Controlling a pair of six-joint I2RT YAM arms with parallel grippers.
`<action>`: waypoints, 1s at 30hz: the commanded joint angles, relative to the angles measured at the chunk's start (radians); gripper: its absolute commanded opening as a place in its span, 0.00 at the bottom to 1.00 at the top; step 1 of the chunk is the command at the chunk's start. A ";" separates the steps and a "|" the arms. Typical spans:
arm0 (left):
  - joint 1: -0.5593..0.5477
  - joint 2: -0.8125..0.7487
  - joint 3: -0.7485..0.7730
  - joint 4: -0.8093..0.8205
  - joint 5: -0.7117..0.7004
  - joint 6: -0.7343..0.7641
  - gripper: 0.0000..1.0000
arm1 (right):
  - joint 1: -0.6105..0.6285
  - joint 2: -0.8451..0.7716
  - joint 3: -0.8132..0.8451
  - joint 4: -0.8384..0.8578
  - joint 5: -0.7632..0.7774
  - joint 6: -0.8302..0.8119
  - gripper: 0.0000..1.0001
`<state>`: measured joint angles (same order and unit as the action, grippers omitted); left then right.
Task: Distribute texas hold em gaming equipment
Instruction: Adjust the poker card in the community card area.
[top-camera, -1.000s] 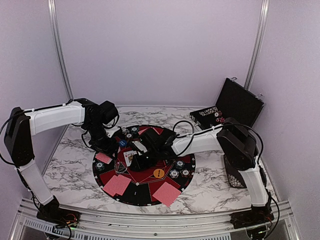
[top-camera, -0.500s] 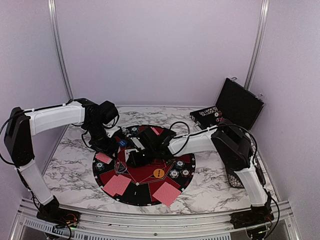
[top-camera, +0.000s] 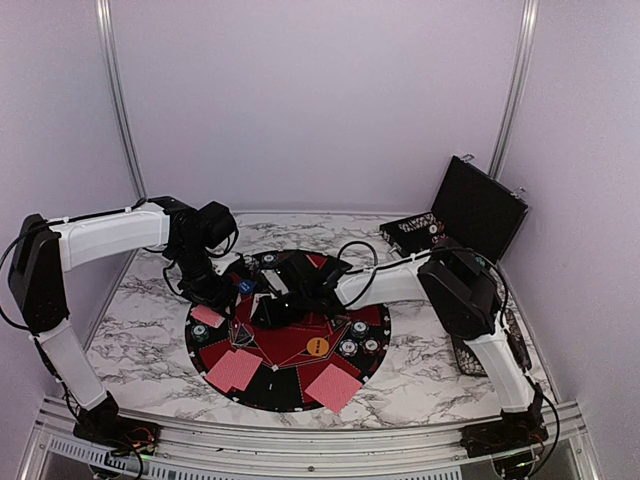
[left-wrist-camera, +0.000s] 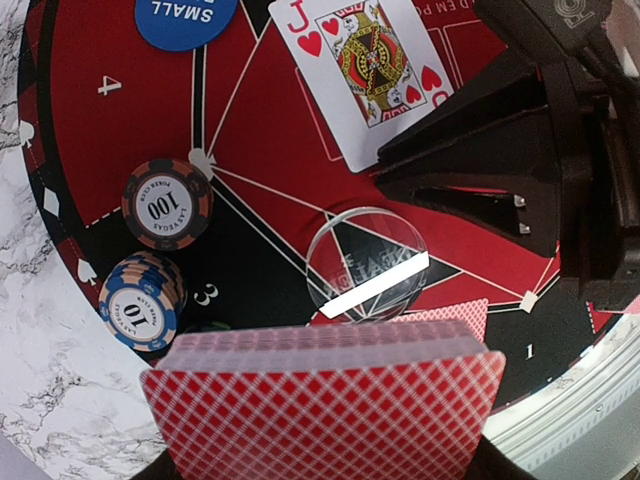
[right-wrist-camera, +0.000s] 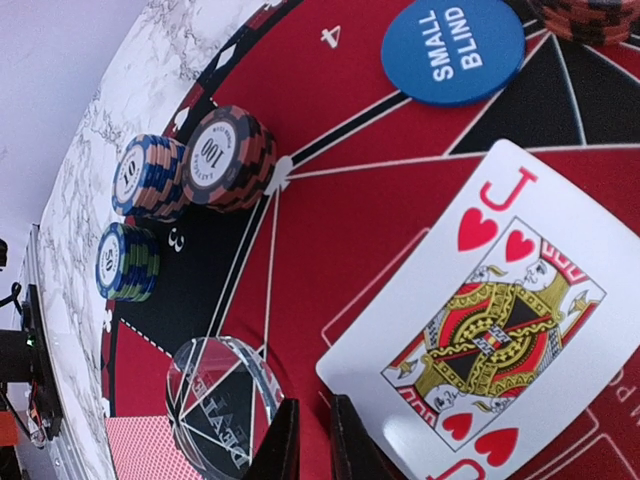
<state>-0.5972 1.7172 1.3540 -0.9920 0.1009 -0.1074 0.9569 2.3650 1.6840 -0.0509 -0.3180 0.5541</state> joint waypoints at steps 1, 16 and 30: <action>0.002 -0.030 0.001 0.007 0.022 0.005 0.46 | -0.032 -0.102 -0.033 0.022 -0.055 0.013 0.11; -0.078 0.026 0.070 -0.007 0.019 0.000 0.46 | -0.163 -0.234 -0.192 0.230 -0.404 0.196 0.39; -0.153 0.084 0.166 -0.056 0.003 0.011 0.46 | -0.189 -0.229 -0.355 0.603 -0.588 0.464 0.64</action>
<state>-0.7403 1.7924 1.4784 -1.0065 0.1074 -0.1066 0.7738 2.1365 1.3521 0.3912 -0.8482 0.9184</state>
